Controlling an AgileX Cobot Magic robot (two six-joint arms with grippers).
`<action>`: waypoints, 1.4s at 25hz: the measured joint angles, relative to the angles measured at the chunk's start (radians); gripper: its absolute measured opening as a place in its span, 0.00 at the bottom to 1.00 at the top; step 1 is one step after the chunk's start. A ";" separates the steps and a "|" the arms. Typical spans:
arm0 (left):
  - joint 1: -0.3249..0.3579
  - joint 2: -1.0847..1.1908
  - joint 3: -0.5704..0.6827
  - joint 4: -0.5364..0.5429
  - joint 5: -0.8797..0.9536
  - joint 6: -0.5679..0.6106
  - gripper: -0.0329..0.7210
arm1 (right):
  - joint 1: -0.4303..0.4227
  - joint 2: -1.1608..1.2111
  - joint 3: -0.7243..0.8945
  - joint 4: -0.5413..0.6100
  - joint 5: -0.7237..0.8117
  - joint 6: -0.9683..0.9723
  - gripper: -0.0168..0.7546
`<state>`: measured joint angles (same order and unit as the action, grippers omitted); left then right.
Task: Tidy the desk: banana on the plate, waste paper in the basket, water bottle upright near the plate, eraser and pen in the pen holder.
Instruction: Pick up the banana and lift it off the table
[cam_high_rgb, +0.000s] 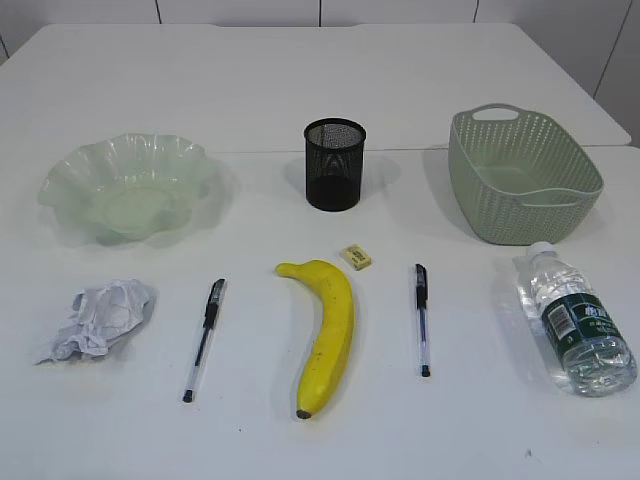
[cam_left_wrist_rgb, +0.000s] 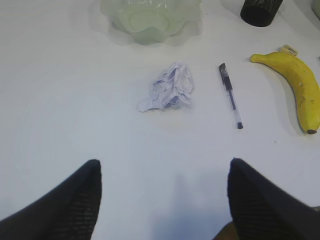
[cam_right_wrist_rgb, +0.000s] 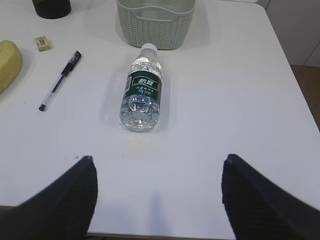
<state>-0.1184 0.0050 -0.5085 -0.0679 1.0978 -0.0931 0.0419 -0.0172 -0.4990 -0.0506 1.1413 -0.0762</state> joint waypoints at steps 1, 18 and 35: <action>0.000 0.000 0.000 0.000 0.000 0.000 0.77 | 0.000 0.000 0.000 0.000 0.000 0.000 0.77; 0.000 0.000 0.000 0.000 0.000 0.000 0.73 | 0.000 0.000 0.000 0.000 0.000 0.000 0.77; 0.000 0.106 -0.092 -0.002 -0.060 0.049 0.66 | 0.000 0.187 -0.079 0.058 -0.129 -0.004 0.77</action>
<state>-0.1184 0.1110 -0.6001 -0.0698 1.0377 -0.0443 0.0419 0.1701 -0.5777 0.0074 1.0118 -0.0798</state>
